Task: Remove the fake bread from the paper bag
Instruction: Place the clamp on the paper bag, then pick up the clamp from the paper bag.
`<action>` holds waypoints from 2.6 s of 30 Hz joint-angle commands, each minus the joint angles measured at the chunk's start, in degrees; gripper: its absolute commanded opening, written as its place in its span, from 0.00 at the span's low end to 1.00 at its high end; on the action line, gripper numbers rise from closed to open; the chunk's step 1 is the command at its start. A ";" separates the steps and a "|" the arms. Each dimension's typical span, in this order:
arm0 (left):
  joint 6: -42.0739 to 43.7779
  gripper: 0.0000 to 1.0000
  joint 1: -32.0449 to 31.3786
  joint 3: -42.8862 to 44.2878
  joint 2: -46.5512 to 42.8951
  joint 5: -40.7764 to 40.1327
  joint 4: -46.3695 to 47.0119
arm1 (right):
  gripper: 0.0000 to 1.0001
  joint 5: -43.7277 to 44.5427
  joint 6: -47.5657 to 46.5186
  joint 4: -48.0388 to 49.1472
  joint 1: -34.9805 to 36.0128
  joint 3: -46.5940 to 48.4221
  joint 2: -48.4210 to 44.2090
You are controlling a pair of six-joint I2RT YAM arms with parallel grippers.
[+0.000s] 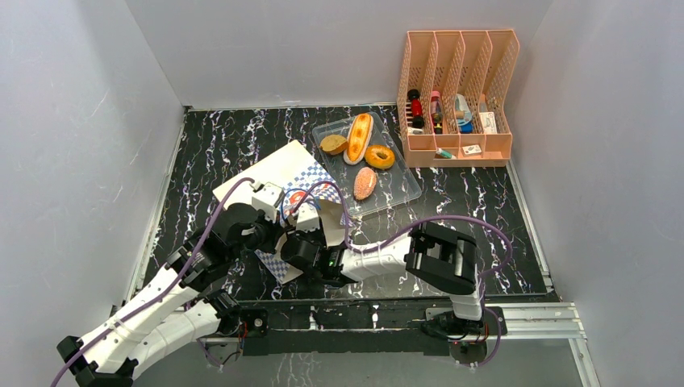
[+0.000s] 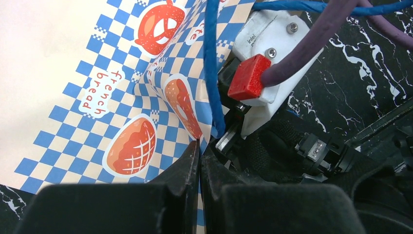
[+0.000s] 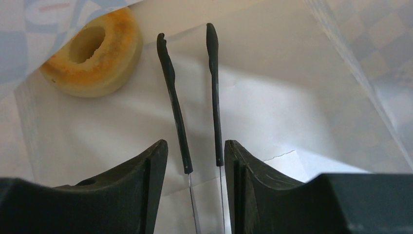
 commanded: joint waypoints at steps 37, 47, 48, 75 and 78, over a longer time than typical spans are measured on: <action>-0.62 0.00 0.02 -0.69 -0.77 2.11 1.59 | 0.67 2.75 -0.79 12.98 3.64 -11.50 -3.80; -0.69 0.00 0.02 -0.67 -0.68 2.10 1.42 | 0.67 3.25 -3.11 17.05 3.65 -11.73 -1.28; -0.70 0.00 0.00 -0.71 -0.81 2.06 1.41 | 0.67 3.37 -3.42 17.54 3.66 -11.67 -0.91; -1.06 0.00 0.02 0.49 -1.33 -0.05 0.68 | 0.15 -7.39 -0.88 35.28 -0.31 -22.56 -3.89; -1.49 0.00 0.04 -0.10 -2.85 -0.68 1.17 | 0.16 -8.17 0.66 34.89 0.12 -23.17 -6.75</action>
